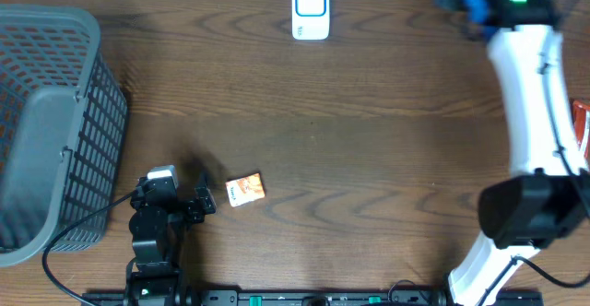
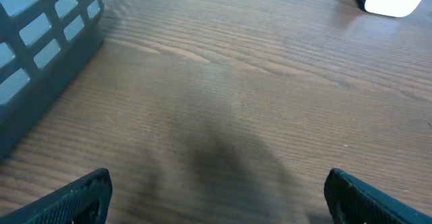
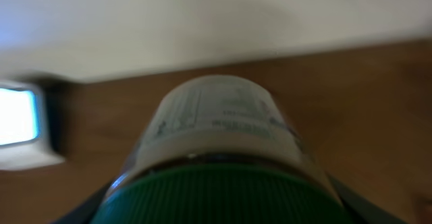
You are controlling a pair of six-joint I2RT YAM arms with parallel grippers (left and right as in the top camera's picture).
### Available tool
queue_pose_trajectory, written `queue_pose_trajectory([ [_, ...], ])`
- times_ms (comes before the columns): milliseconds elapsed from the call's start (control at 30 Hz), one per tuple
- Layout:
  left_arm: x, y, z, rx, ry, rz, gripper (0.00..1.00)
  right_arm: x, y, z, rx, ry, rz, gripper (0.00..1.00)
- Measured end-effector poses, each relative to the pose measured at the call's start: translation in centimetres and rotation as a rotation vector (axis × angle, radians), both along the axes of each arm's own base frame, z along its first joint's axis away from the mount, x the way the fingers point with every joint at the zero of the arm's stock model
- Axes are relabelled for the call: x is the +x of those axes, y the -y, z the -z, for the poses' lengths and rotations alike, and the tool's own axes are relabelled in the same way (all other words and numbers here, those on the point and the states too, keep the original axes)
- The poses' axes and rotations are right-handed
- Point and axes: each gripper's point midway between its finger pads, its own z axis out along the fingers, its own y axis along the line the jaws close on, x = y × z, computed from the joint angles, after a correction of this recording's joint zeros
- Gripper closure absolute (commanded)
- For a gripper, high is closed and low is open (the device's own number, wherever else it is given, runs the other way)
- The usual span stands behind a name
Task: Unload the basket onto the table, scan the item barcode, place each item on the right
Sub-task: 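Carry the bottle to the far right and set it beside the Panadol box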
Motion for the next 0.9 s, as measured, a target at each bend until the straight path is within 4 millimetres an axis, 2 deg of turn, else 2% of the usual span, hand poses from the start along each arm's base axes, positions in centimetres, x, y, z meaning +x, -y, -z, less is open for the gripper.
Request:
queue_pose_trajectory([
  [100, 0.0, 0.0, 0.0, 0.0, 0.0, 0.0, 0.01, -1.7, 6.4, 2.4, -0.021, -0.089, 0.135, 0.54],
  [167, 0.0, 0.0, 0.0, 0.0, 0.0, 0.0, 0.01, -2.8, 10.3, 5.0, -0.02, -0.154, 0.214, 0.53],
  [233, 0.0, 0.0, 0.0, 0.0, 0.0, 0.0, 0.01, -3.9, 12.9, 7.5, -0.012, -0.219, 0.269, 0.53],
  [267, 0.0, 0.0, 0.0, 0.0, 0.0, 0.0, 0.01, -4.8, 14.7, 9.4, -0.001, -0.267, 0.309, 0.53],
  [400, 0.0, 0.0, 0.0, 0.0, 0.0, 0.0, 0.02, -7.7, 18.3, 14.8, 0.055, -0.399, 0.397, 0.52],
  [500, 0.0, 0.0, 0.0, 0.0, 0.0, 0.0, 0.01, -9.7, 20.0, 18.6, 0.119, -0.477, 0.437, 0.5],
  [700, 0.0, 0.0, 0.0, 0.0, 0.0, 0.0, 0.01, -12.5, 20.8, 24.0, 0.23, -0.583, 0.494, 0.48],
  [800, 0.0, 0.0, 0.0, 0.0, 0.0, 0.0, 0.02, -13.0, 20.9, 25.3, 0.254, -0.607, 0.51, 0.36],
  [833, 0.0, 0.0, 0.0, 0.0, 0.0, 0.0, 0.01, -13.0, 20.9, 25.3, 0.26, -0.606, 0.51, 0.29],
  [900, 0.0, 0.0, 0.0, 0.0, 0.0, 0.0, 0.01, -12.9, 20.6, 25.3, 0.284, -0.6, 0.509, 0.01],
])
